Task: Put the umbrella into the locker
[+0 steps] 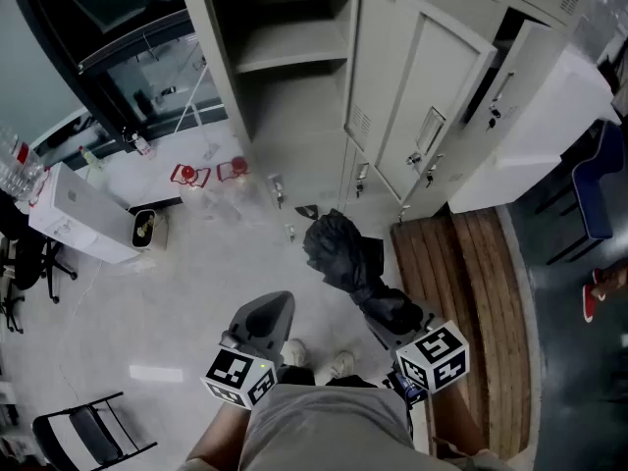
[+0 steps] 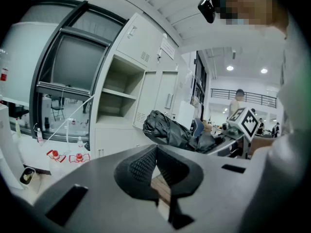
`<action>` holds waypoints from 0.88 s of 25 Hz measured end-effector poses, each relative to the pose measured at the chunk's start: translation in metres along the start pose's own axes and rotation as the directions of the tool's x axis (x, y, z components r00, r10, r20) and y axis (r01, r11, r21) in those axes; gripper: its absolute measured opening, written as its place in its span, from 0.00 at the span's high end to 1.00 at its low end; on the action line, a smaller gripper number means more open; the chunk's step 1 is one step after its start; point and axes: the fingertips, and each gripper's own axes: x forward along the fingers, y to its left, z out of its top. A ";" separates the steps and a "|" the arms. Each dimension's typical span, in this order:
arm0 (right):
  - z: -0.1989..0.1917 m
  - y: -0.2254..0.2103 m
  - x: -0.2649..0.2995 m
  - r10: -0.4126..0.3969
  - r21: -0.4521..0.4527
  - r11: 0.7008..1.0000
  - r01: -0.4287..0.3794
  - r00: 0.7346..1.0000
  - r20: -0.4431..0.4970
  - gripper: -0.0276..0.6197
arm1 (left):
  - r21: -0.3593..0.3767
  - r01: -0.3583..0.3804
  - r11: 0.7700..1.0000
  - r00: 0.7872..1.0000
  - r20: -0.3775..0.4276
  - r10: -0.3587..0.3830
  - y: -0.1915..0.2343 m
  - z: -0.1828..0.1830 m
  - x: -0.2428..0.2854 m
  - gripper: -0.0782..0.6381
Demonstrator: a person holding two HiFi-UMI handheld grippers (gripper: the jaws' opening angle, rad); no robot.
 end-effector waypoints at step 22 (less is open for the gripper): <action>-0.026 0.067 -0.036 0.080 0.047 0.996 -0.080 0.997 0.012 0.64 | 0.018 -0.024 1.000 0.998 0.058 0.023 -0.047 -0.009 -0.073 0.87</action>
